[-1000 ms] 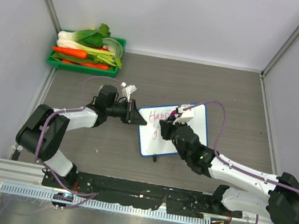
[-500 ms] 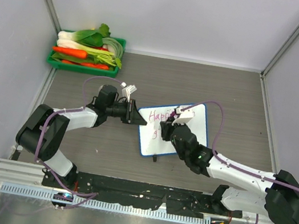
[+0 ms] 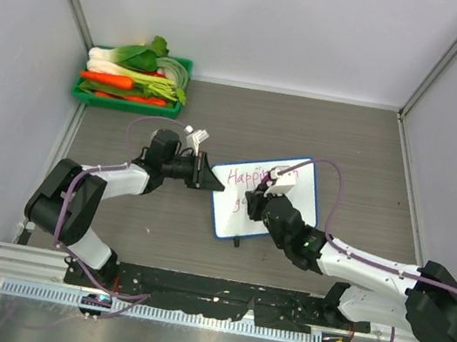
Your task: Write a sentence on the whiteboard
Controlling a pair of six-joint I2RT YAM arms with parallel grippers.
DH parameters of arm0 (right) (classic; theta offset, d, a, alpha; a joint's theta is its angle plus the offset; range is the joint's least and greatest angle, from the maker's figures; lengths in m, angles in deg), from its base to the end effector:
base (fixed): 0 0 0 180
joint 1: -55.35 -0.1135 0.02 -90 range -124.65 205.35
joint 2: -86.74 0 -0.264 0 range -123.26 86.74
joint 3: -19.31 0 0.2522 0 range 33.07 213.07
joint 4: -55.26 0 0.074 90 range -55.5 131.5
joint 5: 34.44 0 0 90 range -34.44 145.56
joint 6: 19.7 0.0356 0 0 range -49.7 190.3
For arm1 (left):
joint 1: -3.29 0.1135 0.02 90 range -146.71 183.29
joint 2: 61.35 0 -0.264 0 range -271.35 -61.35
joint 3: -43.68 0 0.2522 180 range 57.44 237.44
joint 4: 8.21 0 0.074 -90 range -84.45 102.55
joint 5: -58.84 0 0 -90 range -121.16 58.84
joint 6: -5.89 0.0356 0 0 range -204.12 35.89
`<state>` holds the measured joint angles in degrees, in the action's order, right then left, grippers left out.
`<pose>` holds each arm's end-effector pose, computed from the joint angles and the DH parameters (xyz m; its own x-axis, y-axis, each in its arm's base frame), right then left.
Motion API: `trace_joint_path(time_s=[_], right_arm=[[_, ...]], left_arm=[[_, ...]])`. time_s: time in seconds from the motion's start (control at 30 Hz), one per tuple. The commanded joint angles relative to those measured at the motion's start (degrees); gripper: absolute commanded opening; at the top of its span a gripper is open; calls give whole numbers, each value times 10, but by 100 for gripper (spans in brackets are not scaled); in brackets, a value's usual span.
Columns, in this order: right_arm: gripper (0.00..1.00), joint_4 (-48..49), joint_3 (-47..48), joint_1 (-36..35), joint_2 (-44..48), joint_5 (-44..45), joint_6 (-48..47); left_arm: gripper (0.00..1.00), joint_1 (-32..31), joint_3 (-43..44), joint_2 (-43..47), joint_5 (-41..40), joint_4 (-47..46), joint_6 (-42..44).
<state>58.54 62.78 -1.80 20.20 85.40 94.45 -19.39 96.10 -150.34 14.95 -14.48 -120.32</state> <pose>0.1481 0.1967 0.2213 -0.3618 0.0939 -0.9275 -0.3581 0.9046 0.2312 0.2698 -0.1405 0.1774 -0.8727 -0.0792 -0.4818 0.4039 0.4375 -0.8034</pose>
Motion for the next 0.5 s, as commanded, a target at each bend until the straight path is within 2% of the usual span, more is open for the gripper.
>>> trace_joint_path(time_s=[0.0,0.47], right_arm=[[1,-16,-13,2,15,7,6],[1,2,32,4,41,-8,6]], left_arm=[[0,-3,-2,-25,-84,54,52],[0,-3,-4,-24,-85,55,51]])
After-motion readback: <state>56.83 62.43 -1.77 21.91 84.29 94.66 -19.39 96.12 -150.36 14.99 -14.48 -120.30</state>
